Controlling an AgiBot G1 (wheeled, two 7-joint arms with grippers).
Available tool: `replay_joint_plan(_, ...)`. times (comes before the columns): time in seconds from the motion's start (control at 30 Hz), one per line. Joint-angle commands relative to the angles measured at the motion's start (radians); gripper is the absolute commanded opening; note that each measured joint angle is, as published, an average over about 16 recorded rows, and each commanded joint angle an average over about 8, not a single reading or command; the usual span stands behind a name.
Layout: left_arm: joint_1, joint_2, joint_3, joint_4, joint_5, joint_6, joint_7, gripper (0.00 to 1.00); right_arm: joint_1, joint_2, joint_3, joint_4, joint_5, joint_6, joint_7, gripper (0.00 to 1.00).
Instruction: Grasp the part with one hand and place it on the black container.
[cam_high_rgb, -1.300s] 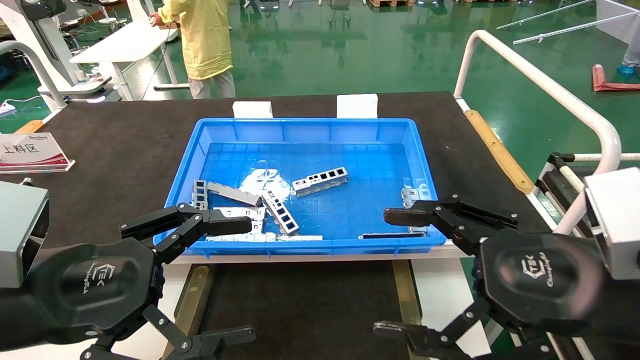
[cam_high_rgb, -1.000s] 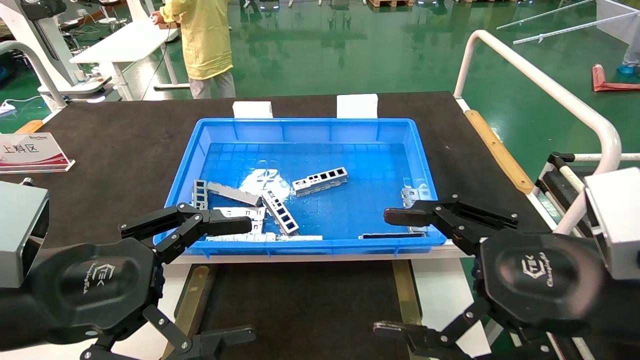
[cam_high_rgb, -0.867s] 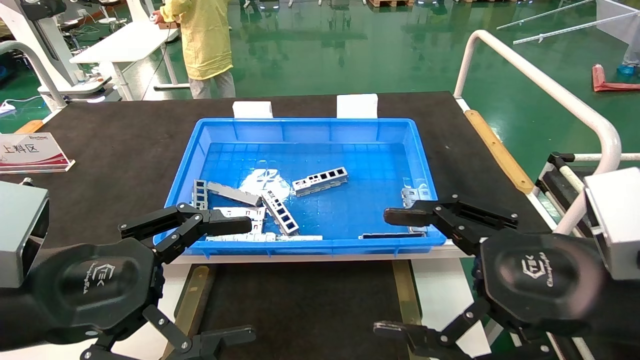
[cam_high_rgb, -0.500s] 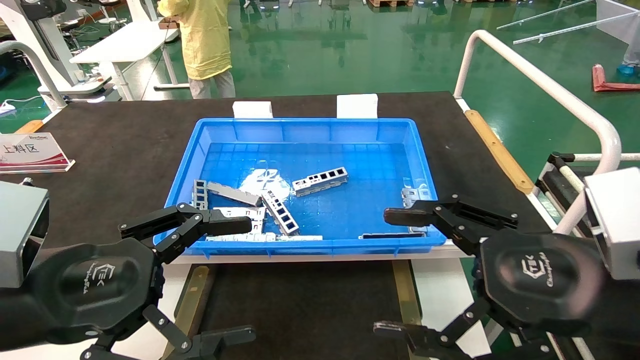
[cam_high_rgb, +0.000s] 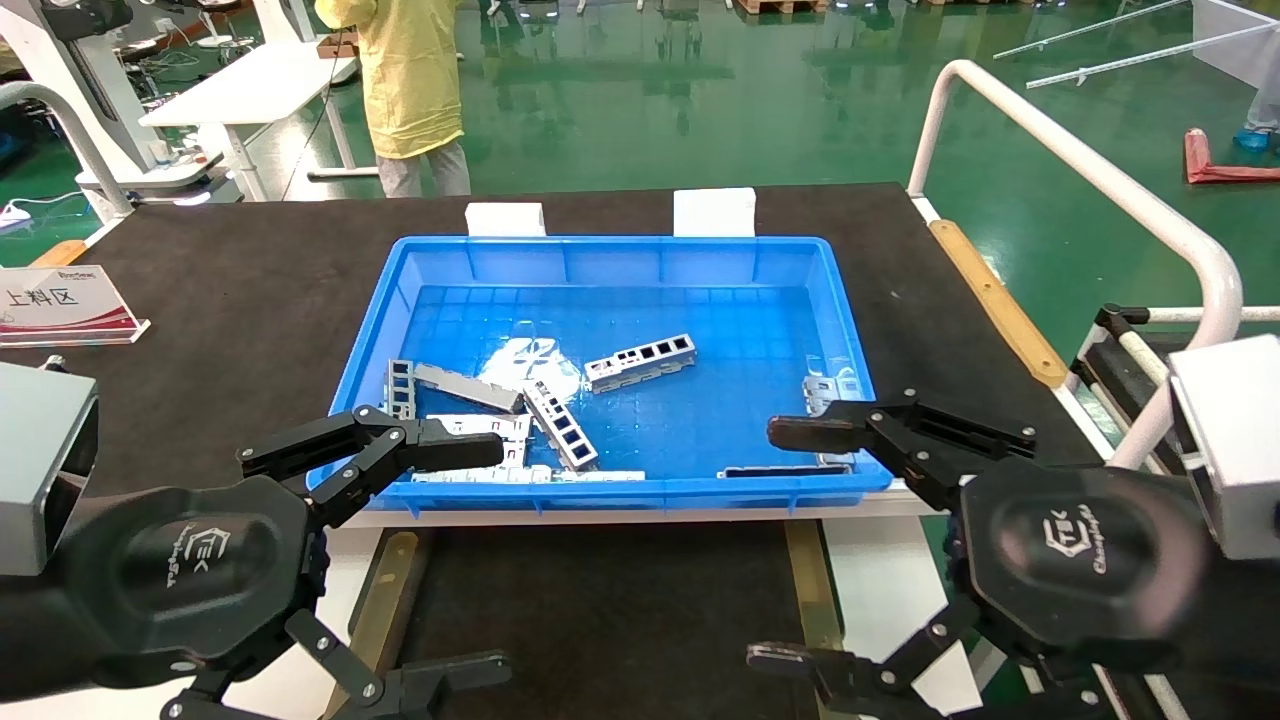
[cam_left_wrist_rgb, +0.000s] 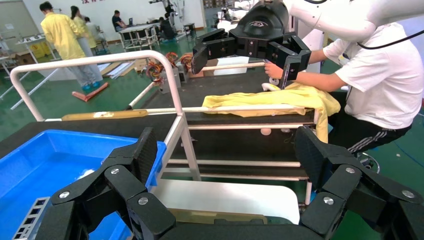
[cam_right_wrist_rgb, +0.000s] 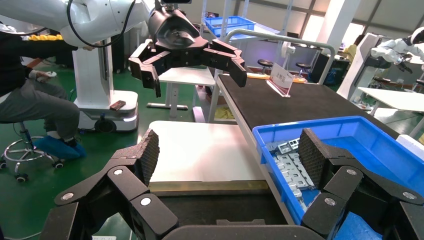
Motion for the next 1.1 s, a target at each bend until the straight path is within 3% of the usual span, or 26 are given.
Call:
replay_joint_plan(0.03, 0.0, 0.0, 0.0, 0.0, 0.0, 0.0, 0.0, 1.0, 0.0, 0.0, 0.0, 0.0, 0.0, 0.0, 0.0, 1.0)
replay_joint_plan(0.63, -0.043, 0.043, 0.033, 0.042, 0.091, -0.053, 0.014, 1.0, 0.001, 0.0, -0.001, -0.001, 0.0, 0.0, 0.0, 1.0)
replay_joint_plan(1.1, -0.18, 0.207, 0.136, 0.204, 0.288, -0.119, 0.051, 1.0, 0.001, 0.0, -0.001, -0.001, 0.0, 0.0, -0.001, 1.0)
